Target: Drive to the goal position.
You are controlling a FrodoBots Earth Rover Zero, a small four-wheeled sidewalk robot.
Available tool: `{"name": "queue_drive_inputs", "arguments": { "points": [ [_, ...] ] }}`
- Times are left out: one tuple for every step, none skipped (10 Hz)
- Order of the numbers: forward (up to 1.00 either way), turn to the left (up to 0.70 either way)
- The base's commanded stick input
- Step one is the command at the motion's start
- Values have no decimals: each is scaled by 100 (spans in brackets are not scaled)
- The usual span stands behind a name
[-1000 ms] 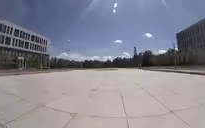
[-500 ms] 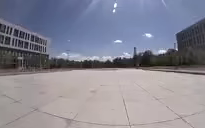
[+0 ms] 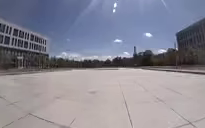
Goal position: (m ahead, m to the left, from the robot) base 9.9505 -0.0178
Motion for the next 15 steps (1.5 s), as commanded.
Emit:
{"name": "queue_drive_inputs", "arguments": {
  "points": [
    [35, 0],
    [35, 0],
    [35, 0],
    [35, 0],
    [35, 0],
    [35, 0],
    [35, 0],
    [35, 0],
    [35, 0],
    [35, 0],
    [35, 0],
    [35, 0],
    [35, 0],
    [35, 0],
    [35, 0]
  ]
}}
